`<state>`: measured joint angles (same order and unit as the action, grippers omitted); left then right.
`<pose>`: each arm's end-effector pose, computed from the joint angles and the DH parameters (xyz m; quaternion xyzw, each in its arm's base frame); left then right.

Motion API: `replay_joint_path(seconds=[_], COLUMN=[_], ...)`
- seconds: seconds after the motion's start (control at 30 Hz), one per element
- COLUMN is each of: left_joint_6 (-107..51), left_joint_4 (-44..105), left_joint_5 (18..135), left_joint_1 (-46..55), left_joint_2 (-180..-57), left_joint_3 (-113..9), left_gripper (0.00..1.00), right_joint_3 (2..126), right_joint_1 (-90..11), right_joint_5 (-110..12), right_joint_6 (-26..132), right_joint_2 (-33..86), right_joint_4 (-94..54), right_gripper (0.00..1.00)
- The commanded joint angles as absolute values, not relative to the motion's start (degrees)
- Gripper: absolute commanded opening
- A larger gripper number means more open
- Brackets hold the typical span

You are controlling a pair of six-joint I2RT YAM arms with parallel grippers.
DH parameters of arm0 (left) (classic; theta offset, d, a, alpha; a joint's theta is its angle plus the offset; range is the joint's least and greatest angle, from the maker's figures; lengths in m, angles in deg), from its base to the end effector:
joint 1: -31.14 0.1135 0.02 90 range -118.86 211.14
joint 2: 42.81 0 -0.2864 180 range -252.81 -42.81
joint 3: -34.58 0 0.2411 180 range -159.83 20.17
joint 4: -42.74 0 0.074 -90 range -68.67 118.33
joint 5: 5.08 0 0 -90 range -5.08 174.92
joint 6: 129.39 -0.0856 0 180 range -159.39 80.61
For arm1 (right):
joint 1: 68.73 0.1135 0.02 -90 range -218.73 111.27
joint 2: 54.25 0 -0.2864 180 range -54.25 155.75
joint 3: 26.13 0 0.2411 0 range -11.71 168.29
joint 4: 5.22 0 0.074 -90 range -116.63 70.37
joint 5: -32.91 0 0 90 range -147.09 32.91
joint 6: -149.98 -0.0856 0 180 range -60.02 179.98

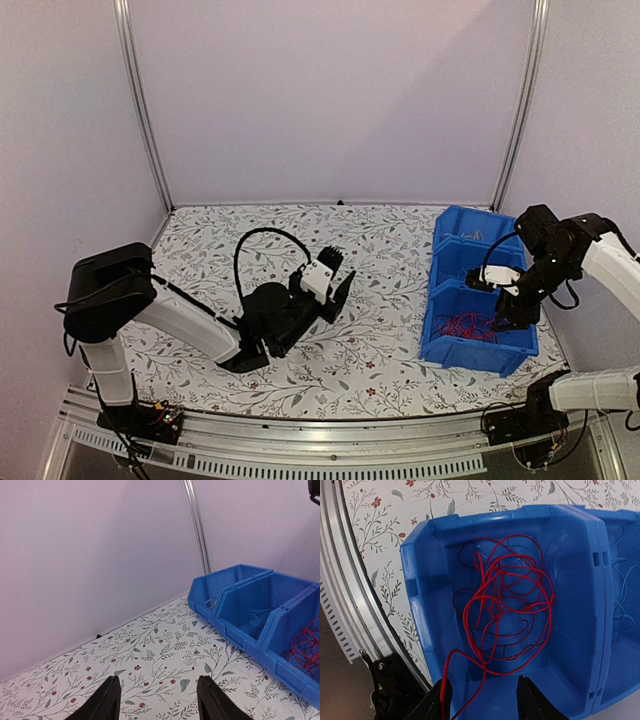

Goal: Untangle the cables

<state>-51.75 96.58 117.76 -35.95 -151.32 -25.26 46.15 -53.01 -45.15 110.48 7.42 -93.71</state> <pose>0.2045 -0.3646 0.2172 0.2530 0.6310 -0.1562 0.7166 0.1436 0.0588 0.2558 -0.5494 0.8224 0.0673 0.1311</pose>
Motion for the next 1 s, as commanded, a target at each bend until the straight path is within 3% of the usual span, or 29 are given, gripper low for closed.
replay_joint_path(seconds=[0.0, 0.1, 0.17, 0.3, 0.43, 0.53, 0.73, 0.97], left_joint_6=[-50.30, -50.09, -48.11, -39.83, -35.18, -32.09, -27.34, -28.97], left_joint_4=[95.92, 93.21, 88.64, 68.92, 59.23, 51.10, 35.60, 28.96], left_joint_5=[118.59, 119.59, 120.77, 118.08, 115.23, 113.16, 110.58, 108.67], left_joint_1=[-36.53, -36.46, -36.01, -33.44, -31.60, -29.74, -25.76, -23.43], left_joint_2=[-150.10, -148.35, -146.60, -142.09, -136.72, -132.59, -124.67, -118.60], left_joint_3=[-25.01, -25.13, -25.92, -31.36, -32.43, -34.14, -37.31, -37.11], left_gripper=[0.52, 0.55, 0.63, 0.64, 0.64, 0.65, 0.66, 0.68], right_joint_3=[48.19, 52.43, 55.34, 61.77, 61.82, 57.61, 48.13, 44.98], right_joint_1=[-53.18, -53.18, -53.18, -53.20, -53.18, -53.18, -53.23, -53.18], right_joint_5=[-47.75, -48.00, -48.67, -48.72, -44.52, -42.28, -45.16, -40.12], right_joint_6=[110.42, 111.02, 111.49, 111.64, 106.46, 100.65, 76.83, 63.70], right_joint_2=[8.09, 7.99, 7.75, 7.87, 8.07, 7.31, 4.75, 10.19], right_joint_4=[-92.90, -94.59, -95.45, -93.40, -80.70, -64.86, -33.65, -24.47], right_gripper=[0.59, 0.69, 0.73, 0.80, 0.84, 0.98, 0.99, 0.99])
